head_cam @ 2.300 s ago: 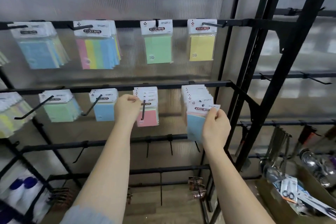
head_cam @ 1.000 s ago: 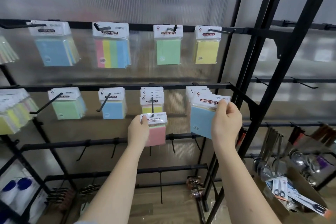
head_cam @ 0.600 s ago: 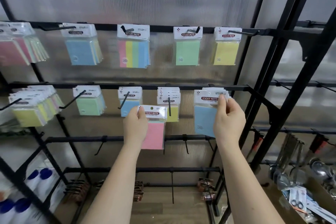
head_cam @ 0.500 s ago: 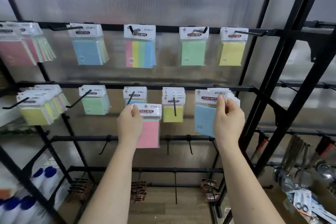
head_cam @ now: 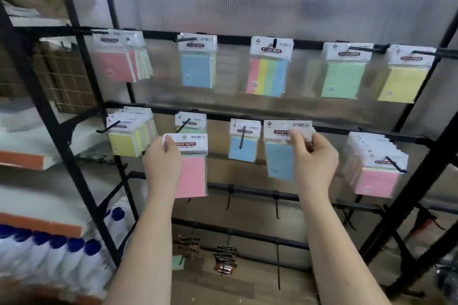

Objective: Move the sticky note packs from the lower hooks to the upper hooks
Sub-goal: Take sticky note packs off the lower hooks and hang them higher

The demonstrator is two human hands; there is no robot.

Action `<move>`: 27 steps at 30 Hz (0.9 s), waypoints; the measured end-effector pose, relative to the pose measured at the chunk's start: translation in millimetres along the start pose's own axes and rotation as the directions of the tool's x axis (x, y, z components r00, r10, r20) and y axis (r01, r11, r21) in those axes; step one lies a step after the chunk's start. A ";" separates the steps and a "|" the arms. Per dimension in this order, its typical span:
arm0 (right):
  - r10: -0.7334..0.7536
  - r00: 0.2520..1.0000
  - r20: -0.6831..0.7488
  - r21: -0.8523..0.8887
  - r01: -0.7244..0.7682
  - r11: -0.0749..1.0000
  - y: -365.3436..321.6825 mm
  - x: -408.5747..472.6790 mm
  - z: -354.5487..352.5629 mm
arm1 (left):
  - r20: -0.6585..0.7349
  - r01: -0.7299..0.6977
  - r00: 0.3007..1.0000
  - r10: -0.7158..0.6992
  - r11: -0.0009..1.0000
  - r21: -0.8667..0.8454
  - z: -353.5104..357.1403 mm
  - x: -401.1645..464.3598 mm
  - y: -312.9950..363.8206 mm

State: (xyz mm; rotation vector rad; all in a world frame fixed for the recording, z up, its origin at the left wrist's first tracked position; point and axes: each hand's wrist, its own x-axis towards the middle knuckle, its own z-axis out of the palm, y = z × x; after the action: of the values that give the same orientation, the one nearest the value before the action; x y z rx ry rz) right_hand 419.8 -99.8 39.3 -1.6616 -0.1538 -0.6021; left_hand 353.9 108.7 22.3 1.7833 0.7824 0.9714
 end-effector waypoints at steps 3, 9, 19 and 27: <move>0.001 0.998 0.055 0.014 -0.002 1.000 -9.2 -12.5 23.7 | -0.055 -0.012 0.998 0.013 1.000 0.017 -22.2 8.2 -4.9; -0.053 0.985 0.166 0.085 0.040 0.996 -26.2 -22.6 65.2 | -0.134 0.011 0.991 -0.007 0.999 0.034 -58.7 18.3 -11.7; -0.192 0.957 0.218 0.186 0.152 0.971 -70.4 -11.6 131.2 | -0.264 0.036 0.964 -0.018 0.997 0.061 -97.3 38.8 -24.8; -0.263 0.942 0.207 0.271 0.204 0.941 -114.1 13.9 181.1 | -0.275 0.054 0.960 -0.040 0.998 0.043 -96.6 66.2 -23.3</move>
State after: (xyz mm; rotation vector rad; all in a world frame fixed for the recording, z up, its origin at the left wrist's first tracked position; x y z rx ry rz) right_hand 436.4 91.4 135.0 -1.4788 -0.5895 -0.5336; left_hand 299.7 213.0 43.9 1.6843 1.0261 1.1924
